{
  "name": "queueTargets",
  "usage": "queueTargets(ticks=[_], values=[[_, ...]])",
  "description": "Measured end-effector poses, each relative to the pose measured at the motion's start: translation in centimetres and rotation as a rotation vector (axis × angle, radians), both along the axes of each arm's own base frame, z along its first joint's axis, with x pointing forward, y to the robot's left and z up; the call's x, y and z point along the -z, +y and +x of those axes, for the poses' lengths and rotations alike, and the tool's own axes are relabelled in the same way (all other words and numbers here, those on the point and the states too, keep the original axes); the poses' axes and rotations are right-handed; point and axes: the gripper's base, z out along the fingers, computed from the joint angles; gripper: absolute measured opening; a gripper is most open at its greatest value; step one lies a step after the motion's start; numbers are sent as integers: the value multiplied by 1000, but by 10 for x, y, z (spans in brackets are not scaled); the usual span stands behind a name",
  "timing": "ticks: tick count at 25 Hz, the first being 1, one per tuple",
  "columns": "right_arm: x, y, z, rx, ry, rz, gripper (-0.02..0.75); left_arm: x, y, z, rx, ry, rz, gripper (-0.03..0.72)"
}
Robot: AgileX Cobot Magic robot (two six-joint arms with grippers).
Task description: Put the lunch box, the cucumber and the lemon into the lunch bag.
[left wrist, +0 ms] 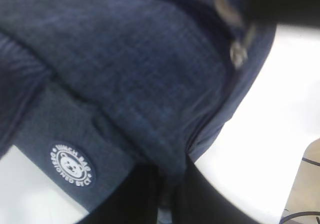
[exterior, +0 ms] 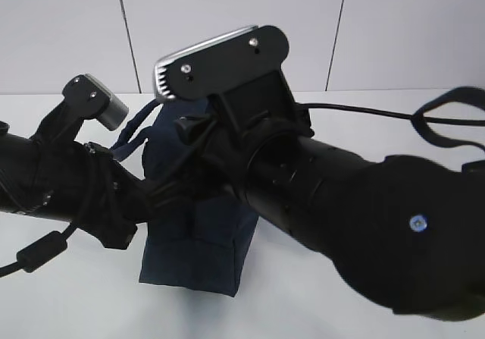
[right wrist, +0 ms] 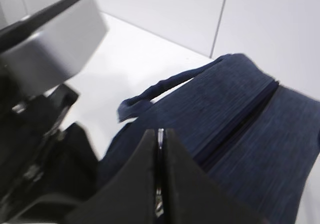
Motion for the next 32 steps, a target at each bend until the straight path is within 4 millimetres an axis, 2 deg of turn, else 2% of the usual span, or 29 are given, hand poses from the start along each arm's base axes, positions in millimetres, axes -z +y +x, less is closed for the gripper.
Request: queueTargets(ticks=[5,15,26,32], values=[[-6,-6,15,45,-18,13,-13,0,0,0,1,1,-1,8],[-3,5,49,62,-23,0,-13,0,0,0,2,2,0,8],[-18,4,75,63,-86,-39,-13,0,-1,-1,5,1,0,7],[-11,1,93,77,-86,-76,-13,0,-1,-1,5,1,1,7]])
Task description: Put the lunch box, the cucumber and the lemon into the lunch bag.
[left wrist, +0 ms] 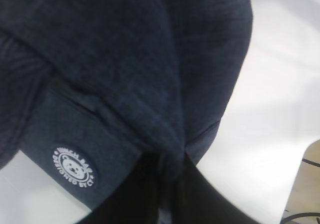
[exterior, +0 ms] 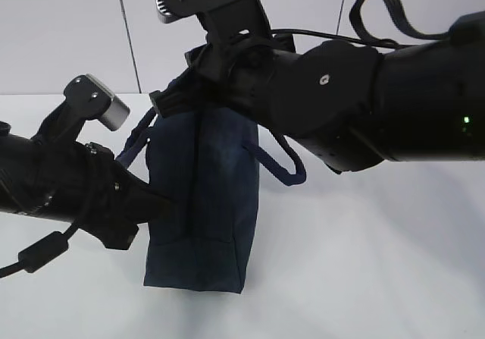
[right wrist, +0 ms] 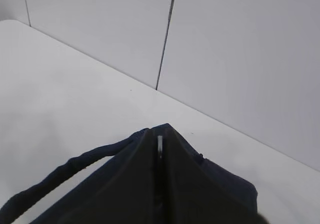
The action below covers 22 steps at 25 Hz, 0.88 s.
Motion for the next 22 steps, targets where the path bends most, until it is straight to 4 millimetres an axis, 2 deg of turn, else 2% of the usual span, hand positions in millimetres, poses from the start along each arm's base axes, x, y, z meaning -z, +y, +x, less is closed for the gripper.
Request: queueTargets(ticks=[4,11,22], values=[[8,-3,8,13,5,-24,-13,0,0,0,1,1,-1,7],[10,-11,30,52,6,-25,-13,0,0,-1,8,5,-3,7],[9,-7,62,55,42,27,-13,0,-1,-2,22,15,-11,7]])
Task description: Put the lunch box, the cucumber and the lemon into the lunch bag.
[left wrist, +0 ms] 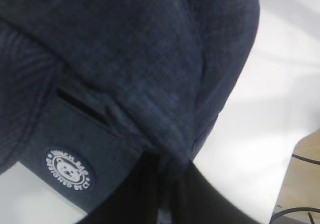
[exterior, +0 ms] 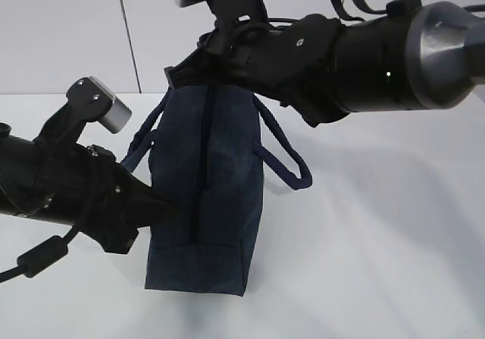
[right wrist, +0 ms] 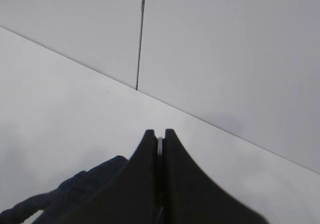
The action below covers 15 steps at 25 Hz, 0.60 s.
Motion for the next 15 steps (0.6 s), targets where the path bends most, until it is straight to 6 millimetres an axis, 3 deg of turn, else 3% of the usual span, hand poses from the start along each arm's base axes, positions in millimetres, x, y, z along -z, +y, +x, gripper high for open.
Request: queueTargets(ticks=[15], values=[[0,-13,40,25,155,192,-13,0,0,0,2,-1,2,7]])
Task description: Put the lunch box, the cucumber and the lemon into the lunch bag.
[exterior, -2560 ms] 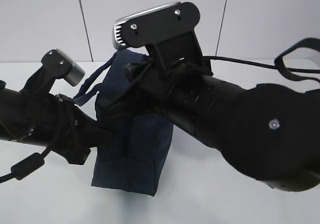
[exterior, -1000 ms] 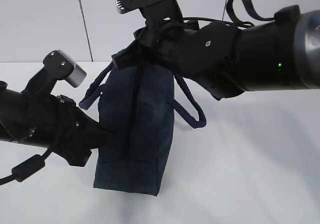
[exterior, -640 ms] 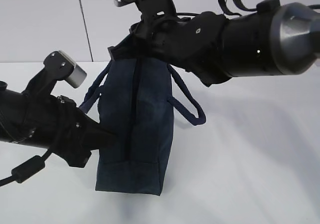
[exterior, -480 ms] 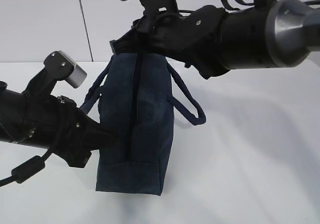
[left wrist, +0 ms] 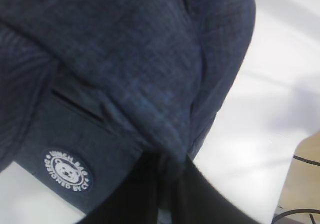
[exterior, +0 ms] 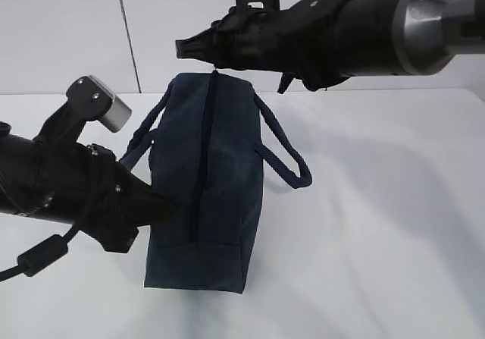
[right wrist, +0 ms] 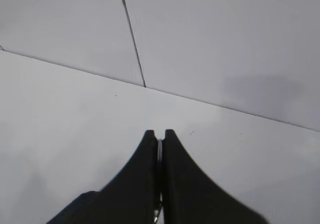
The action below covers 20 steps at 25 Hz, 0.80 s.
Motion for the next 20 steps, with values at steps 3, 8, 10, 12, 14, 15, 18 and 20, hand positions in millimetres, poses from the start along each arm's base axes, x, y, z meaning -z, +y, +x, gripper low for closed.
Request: queueTargets(ticks=[3,8,10,12,14,15,18,20], values=[[-1,1,0,6,17,33,-13,0,0,0,4,1,0,7],[-1,-1,1,7,33,48,-13,0,0,-1,12,3,0,7],[0,-5,3,11,50,67,-13,0,-1,-1,16,4,-1,7],[1,-11,7,16,74,90,-13,0,-1,-2,20,7,-4,7],[4,-17,11,25,99,114,-13,0,-1,-2,29,8,-2,7],[5,-21,12,22,114,125,-13,0,-1,-3,32,8,-1,7],[8,-26,16,23,134,140,-13,0,-1,-3,40,11,1,7],[9,-27,17,13,143,147,-13,0,-1,-4,43,14,1,7]])
